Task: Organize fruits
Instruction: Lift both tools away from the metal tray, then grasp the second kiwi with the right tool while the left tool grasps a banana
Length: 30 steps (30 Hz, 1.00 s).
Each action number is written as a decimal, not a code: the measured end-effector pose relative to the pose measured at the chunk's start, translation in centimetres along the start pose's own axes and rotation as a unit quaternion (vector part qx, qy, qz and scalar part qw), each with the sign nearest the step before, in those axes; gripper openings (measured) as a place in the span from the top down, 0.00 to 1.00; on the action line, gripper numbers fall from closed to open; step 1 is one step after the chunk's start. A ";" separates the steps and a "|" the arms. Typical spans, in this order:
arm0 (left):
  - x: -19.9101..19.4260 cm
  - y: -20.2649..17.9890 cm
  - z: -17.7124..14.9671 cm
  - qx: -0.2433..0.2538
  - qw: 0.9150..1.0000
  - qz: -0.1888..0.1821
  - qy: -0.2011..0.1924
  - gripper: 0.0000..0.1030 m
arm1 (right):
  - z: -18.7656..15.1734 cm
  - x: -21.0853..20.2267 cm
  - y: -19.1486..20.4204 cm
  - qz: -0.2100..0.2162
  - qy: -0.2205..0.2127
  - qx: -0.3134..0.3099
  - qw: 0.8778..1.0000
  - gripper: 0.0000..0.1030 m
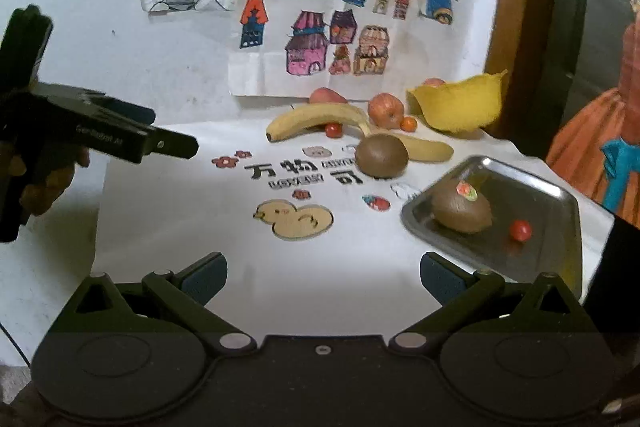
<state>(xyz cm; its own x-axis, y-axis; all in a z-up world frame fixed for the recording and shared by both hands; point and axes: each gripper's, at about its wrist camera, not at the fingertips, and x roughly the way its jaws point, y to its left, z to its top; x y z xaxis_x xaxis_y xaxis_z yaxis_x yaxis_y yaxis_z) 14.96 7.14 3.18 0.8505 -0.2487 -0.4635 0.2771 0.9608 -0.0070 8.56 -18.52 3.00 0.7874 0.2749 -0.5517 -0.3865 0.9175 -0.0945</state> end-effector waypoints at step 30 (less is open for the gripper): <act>18.1 3.3 6.0 -0.023 0.998 -0.021 0.052 0.01 | 8.0 17.7 -6.7 0.033 0.035 -0.023 0.999 0.01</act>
<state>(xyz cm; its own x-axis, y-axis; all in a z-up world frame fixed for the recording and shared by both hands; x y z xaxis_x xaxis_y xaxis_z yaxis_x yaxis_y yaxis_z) 33.93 5.05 0.07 0.7866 -0.2780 -0.5514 0.2895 0.9547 -0.0683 28.97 -17.52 0.50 0.7244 0.3126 -0.6144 -0.4599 0.8831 -0.0930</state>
